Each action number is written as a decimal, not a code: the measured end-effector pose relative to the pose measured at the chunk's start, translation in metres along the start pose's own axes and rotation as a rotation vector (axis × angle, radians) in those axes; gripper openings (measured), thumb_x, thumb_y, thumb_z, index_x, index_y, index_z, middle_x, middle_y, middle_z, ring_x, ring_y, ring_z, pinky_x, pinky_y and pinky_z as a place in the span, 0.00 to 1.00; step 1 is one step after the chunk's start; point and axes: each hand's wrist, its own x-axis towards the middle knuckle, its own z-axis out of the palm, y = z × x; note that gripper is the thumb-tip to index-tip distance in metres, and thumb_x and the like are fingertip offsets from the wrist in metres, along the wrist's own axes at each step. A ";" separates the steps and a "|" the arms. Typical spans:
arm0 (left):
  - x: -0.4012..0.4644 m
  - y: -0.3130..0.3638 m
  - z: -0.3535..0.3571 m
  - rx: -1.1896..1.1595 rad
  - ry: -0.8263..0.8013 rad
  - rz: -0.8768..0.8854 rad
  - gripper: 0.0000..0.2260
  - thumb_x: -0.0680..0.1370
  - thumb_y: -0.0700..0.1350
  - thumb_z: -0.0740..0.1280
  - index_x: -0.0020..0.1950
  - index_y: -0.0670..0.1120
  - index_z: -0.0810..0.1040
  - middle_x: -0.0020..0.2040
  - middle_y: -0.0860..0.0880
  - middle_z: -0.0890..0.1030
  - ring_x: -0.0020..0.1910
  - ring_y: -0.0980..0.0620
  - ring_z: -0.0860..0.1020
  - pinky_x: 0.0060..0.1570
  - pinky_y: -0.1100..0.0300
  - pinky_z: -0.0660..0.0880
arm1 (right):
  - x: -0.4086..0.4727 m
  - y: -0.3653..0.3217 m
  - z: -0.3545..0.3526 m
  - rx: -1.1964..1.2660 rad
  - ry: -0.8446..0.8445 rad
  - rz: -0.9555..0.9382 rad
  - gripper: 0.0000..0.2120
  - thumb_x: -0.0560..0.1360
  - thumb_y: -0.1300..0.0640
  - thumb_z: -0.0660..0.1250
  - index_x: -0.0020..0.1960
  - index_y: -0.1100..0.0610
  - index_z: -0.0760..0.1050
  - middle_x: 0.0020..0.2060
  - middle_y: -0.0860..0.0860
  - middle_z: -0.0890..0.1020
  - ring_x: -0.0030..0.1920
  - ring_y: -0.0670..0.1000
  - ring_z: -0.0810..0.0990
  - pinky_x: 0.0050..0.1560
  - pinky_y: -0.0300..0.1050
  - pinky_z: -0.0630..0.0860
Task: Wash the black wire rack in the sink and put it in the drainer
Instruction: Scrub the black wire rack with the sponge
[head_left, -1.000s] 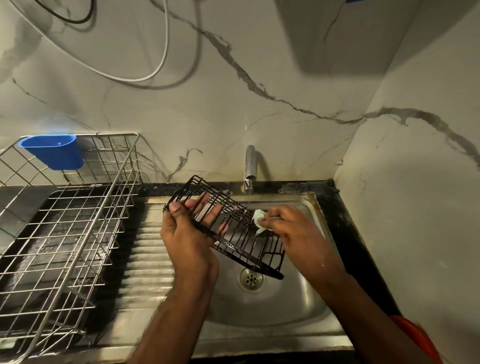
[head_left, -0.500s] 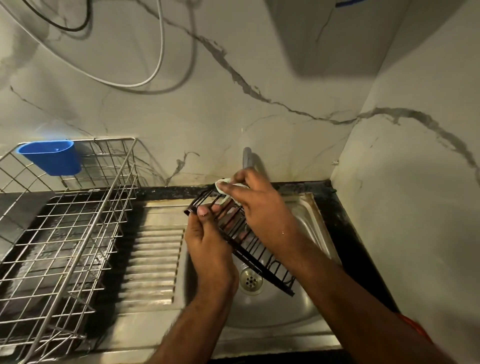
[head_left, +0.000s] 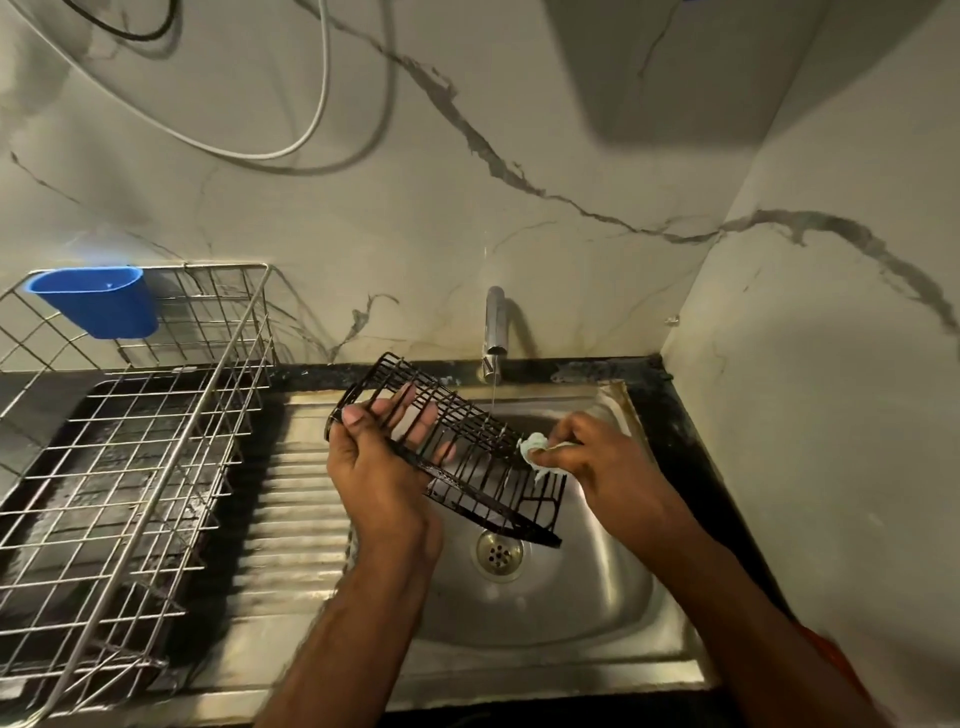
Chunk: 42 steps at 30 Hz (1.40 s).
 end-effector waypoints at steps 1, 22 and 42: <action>-0.001 -0.001 0.000 0.006 -0.003 -0.006 0.14 0.88 0.51 0.53 0.48 0.49 0.73 0.49 0.48 0.87 0.47 0.46 0.86 0.35 0.50 0.82 | 0.001 0.000 -0.001 0.008 -0.031 0.038 0.11 0.78 0.55 0.65 0.57 0.51 0.84 0.50 0.46 0.78 0.49 0.42 0.75 0.52 0.37 0.72; -0.023 -0.012 0.007 0.058 -0.047 -0.058 0.16 0.87 0.50 0.56 0.58 0.43 0.79 0.55 0.41 0.85 0.56 0.38 0.83 0.58 0.41 0.79 | 0.026 -0.091 0.009 0.459 0.076 0.075 0.08 0.78 0.44 0.67 0.48 0.48 0.75 0.48 0.42 0.77 0.46 0.38 0.77 0.45 0.38 0.73; -0.007 0.000 0.013 -0.016 -0.128 -0.074 0.14 0.87 0.49 0.56 0.54 0.43 0.78 0.53 0.40 0.85 0.49 0.43 0.83 0.51 0.46 0.81 | 0.030 -0.100 0.001 0.784 -0.032 0.229 0.08 0.77 0.48 0.69 0.46 0.52 0.75 0.47 0.49 0.79 0.44 0.43 0.78 0.40 0.39 0.73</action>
